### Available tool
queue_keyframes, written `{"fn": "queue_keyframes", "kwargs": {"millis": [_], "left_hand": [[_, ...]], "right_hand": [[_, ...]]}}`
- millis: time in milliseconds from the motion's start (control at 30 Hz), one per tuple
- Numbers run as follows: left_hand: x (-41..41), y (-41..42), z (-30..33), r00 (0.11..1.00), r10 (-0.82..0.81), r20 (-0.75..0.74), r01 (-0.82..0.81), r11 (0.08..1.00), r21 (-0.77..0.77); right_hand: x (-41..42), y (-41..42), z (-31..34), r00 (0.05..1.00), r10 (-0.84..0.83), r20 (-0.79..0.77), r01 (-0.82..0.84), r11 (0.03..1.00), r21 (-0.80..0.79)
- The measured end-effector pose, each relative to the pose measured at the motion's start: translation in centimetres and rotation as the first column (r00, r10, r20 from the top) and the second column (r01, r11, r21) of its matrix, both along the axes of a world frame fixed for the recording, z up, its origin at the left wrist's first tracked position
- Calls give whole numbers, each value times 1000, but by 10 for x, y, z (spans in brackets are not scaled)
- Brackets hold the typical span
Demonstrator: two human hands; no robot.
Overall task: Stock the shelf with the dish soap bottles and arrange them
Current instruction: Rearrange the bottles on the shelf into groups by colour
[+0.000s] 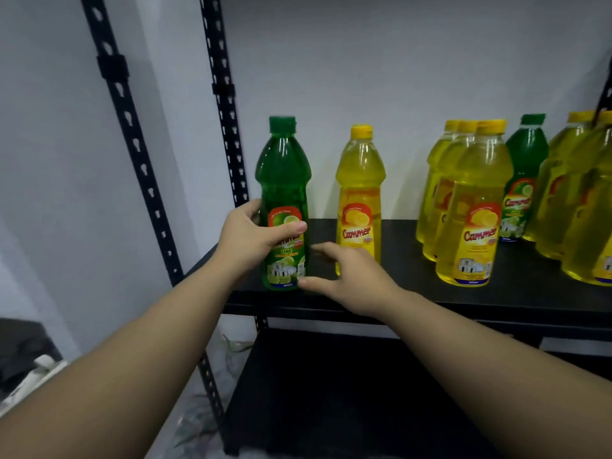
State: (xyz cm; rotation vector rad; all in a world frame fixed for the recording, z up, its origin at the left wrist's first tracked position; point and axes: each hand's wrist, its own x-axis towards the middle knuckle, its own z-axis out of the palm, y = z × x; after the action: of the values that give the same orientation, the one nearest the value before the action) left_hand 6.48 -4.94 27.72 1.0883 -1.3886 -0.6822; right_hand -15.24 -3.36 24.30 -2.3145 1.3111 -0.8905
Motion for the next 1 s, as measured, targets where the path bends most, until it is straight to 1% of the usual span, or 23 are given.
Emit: {"fn": "queue_keyframes", "kwargs": {"millis": [67, 133, 233, 333, 367, 400, 433, 500, 567, 633, 700, 833, 933, 1000], "left_hand": [[7, -11, -7, 1000, 2, 26, -3, 1000, 18], [10, -21, -13, 1000, -1, 16, 1, 999, 33], [10, -31, -18, 1000, -25, -4, 26, 996, 88], [10, -34, -16, 995, -54, 83, 40, 987, 155], [8, -33, -17, 994, -38, 103, 21, 987, 158], [4, -29, -19, 992, 13, 122, -31, 989, 147], [-1, -25, -24, 984, 97, 147, -116, 986, 123], [-13, -13, -40, 938, 288, 193, -301, 953, 44], [-20, -6, -56, 904, 385, 187, -385, 922, -41], [-19, -5, -61, 905, 400, 144, -397, 916, -52], [-16, -7, -59, 909, 393, 138, -391, 919, -45], [-9, -18, -59, 904, 389, 175, -389, 921, -40], [-1, -33, -57, 895, 380, 232, -391, 920, 2], [0, -42, -56, 894, 385, 230, -401, 916, 25]], "right_hand": [[-1, -5, -9, 996, -38, -75, 38, 999, -8], [-2, -10, -17, 991, -70, -111, 69, 998, -15], [-4, -11, -28, 981, -65, -181, 65, 998, -8], [-9, -10, -38, 972, -59, -226, 55, 998, -23], [-10, -9, -41, 970, -52, -239, 44, 998, -40], [-10, -9, -42, 968, -48, -248, 35, 998, -58], [-9, -8, -43, 967, -50, -251, 32, 997, -73], [-8, -7, -44, 968, -56, -245, 36, 996, -85], [-7, -5, -45, 972, -60, -229, 43, 996, -79], [-7, -5, -46, 978, -69, -196, 57, 996, -69], [-8, -4, -47, 984, -91, -153, 84, 995, -53], [-5, -6, -47, 988, -126, -84, 127, 992, 2], [-6, -7, -47, 989, -132, -69, 134, 991, 14], [-6, -7, -47, 989, -135, -65, 137, 990, 19]]}}
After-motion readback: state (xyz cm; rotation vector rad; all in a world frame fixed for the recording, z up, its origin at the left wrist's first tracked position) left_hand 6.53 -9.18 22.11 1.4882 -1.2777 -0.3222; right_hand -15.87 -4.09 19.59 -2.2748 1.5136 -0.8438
